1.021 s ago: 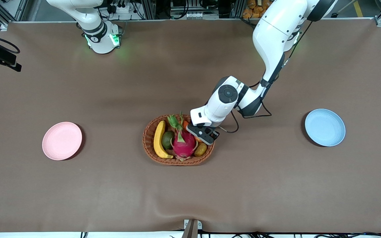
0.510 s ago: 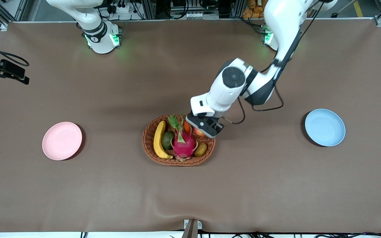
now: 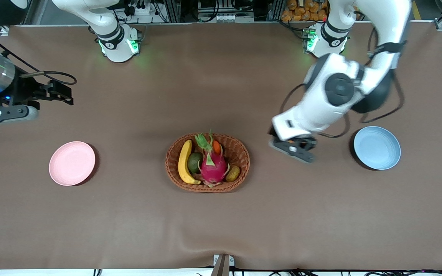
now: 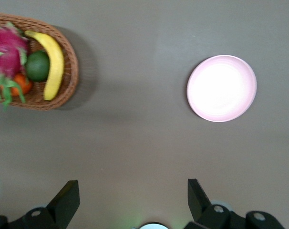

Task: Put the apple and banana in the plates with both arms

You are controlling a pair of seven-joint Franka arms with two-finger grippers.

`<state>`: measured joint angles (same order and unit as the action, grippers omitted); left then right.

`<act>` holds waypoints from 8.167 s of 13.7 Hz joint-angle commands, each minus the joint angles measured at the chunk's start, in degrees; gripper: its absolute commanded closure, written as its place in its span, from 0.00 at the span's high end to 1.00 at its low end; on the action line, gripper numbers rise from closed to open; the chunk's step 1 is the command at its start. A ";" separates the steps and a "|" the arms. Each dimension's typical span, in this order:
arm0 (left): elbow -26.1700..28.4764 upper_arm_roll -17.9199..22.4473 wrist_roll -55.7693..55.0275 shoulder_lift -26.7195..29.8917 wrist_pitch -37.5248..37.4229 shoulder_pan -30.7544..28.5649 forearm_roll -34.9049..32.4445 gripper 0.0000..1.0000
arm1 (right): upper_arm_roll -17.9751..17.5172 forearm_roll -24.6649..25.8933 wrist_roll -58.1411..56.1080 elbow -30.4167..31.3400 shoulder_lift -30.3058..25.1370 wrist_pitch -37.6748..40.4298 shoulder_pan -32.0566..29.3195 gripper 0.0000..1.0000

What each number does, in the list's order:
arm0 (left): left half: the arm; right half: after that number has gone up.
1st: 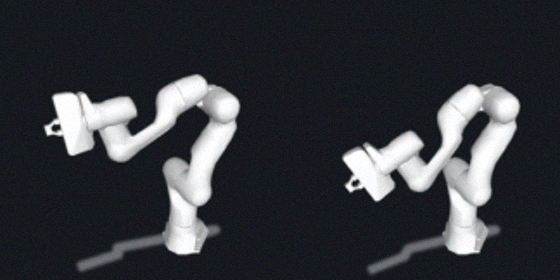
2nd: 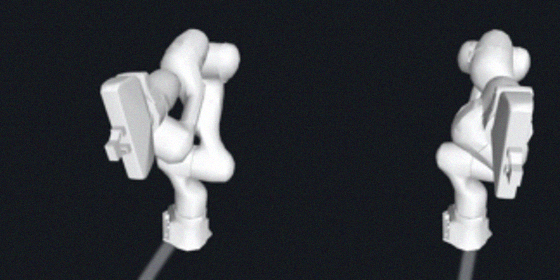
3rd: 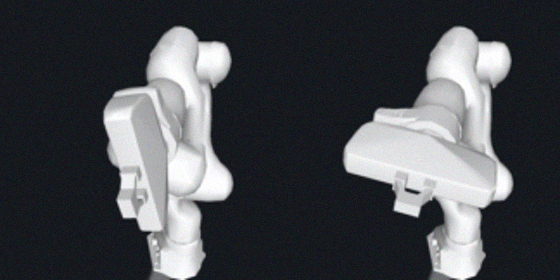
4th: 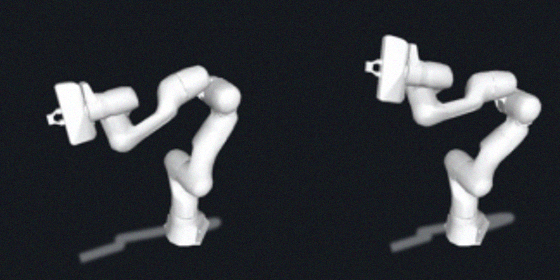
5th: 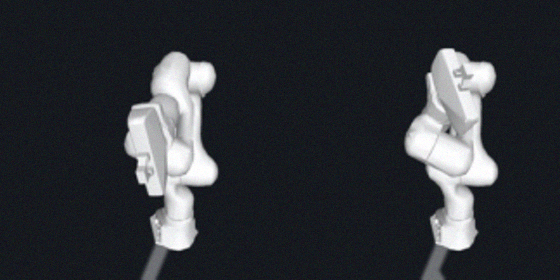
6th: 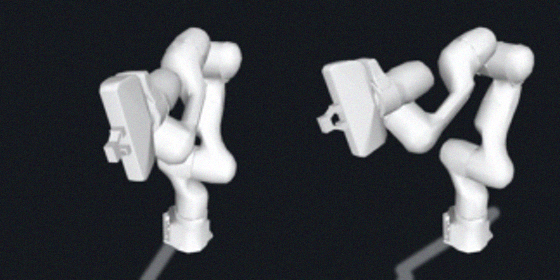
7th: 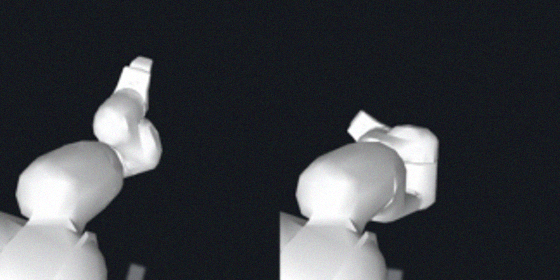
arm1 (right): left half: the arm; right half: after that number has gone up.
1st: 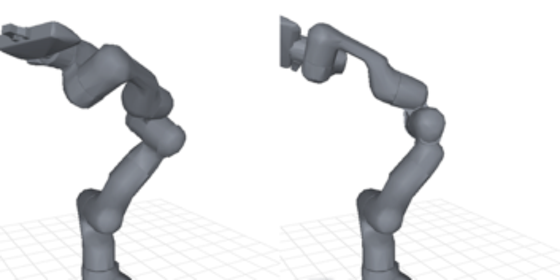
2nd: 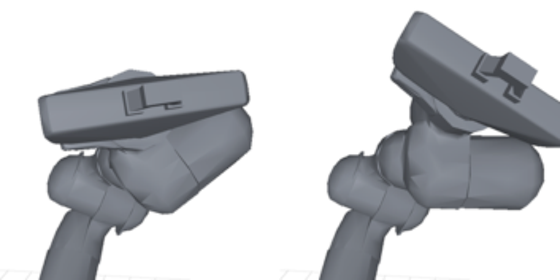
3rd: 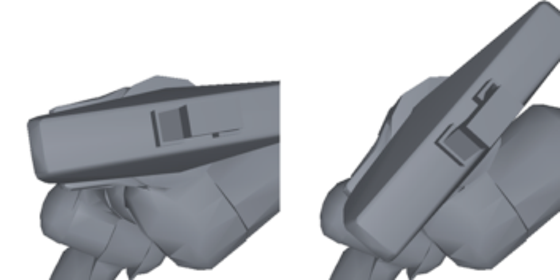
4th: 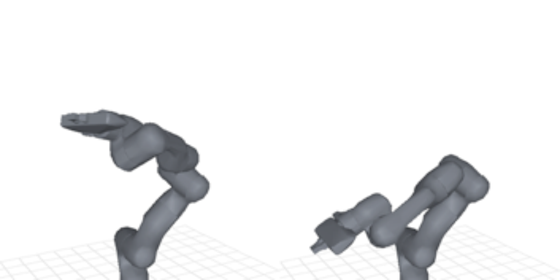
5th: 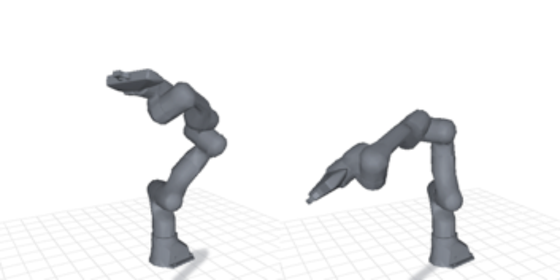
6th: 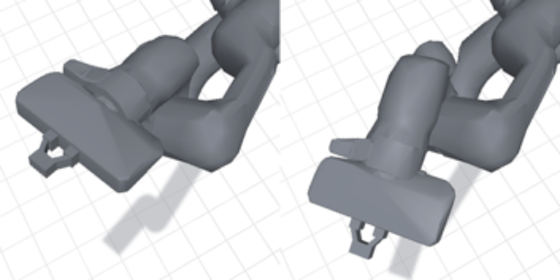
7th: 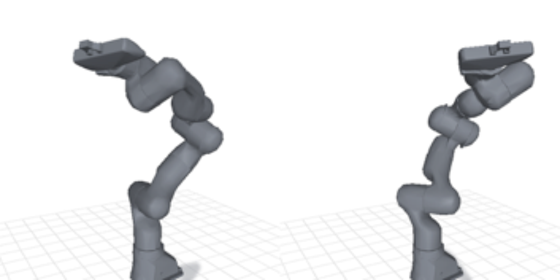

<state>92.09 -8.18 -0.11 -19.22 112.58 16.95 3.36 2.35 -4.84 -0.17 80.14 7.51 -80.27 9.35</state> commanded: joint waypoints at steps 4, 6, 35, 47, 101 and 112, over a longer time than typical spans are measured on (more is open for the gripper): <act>5.36 -0.43 -0.24 5.50 -5.00 -12.80 -0.46 0.17 | 0.37 -5.44 -0.18 -1.21 13.04 -6.63 4.34 1.00; 7.39 -0.35 -0.07 5.77 -4.39 -17.10 -1.16 0.18 | 0.37 -5.79 -0.27 -1.12 15.77 -11.81 6.11 1.00; 36.32 -0.52 8.63 -0.82 39.12 -39.54 -15.40 0.31 | 0.29 -5.88 29.88 7.84 31.61 -40.39 22.90 0.57; 32.20 -3.77 8.90 4.45 34.05 -39.10 -15.40 1.00 | 0.29 -5.88 29.88 10.30 33.27 -47.08 24.31 0.54; -3.76 10.38 -3.94 21.42 -24.60 -16.07 -3.71 1.00 | -0.07 0.53 1.49 8.48 -8.21 -4.56 -8.82 1.00; -4.11 10.29 -4.11 21.06 -26.79 -15.28 -3.36 1.00 | 0.37 3.70 0.95 7.67 -8.56 -1.38 -10.23 1.00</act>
<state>89.27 2.31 -3.97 2.45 87.64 1.56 -0.10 3.17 -1.86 -0.39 88.43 -1.11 -83.18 -0.25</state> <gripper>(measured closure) 0.000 0.000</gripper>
